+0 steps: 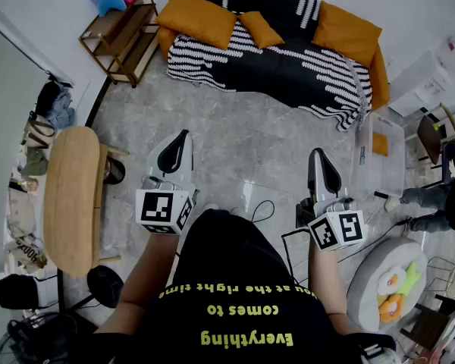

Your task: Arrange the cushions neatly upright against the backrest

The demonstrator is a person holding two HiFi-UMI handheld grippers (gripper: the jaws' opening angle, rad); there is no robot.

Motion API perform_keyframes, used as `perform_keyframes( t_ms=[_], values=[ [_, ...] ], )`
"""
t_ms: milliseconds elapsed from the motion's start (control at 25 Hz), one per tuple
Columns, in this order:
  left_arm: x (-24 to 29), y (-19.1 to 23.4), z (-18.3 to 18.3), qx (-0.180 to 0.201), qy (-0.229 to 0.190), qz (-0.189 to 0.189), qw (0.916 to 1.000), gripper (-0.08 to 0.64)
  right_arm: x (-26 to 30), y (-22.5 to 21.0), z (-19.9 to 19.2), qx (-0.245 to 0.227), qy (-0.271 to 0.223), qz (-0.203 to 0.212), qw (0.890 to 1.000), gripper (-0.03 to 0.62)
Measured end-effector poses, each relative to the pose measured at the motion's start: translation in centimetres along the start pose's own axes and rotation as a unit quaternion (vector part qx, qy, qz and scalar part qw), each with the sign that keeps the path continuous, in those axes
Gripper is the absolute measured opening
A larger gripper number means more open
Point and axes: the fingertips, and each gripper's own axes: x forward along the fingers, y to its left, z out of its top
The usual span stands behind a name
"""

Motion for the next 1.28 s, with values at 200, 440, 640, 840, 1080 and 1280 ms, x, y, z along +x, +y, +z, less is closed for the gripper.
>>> perform_keyframes(
  t_ms=[200,440,640,840,1080,1280],
  values=[
    [0.6,0.2,-0.1,-0.001,0.002,-0.005,1.0000,0.000,0.5,-0.2,-0.1,-0.003,0.003,-0.003,1.000,0.009],
    [1.4,-0.1,-0.1,0.002,0.005,-0.008,1.0000,0.000,0.7,-1.1,0.1,0.015,-0.001,0.000,1.000,0.011],
    [2.4,-0.2,0.0,-0.001,0.007,-0.001,1.0000,0.000,1.3,-1.9,0.0,0.014,0.008,0.005,1.000,0.011],
    [4.4,0.1,0.2,0.002,0.004,-0.007,1.0000,0.000,3.1,-2.3,-0.6,0.013,0.012,0.008,1.000,0.011],
    [9.4,0.7,0.0,-0.004,0.004,-0.017,0.9998,0.000,6.4,-4.7,-0.2,0.011,0.012,0.000,1.000,0.011],
    [14.7,1.8,0.4,-0.004,0.003,-0.027,0.9996,0.000,10.6,-7.1,0.2,0.011,0.017,-0.006,1.000,0.011]
  ],
)
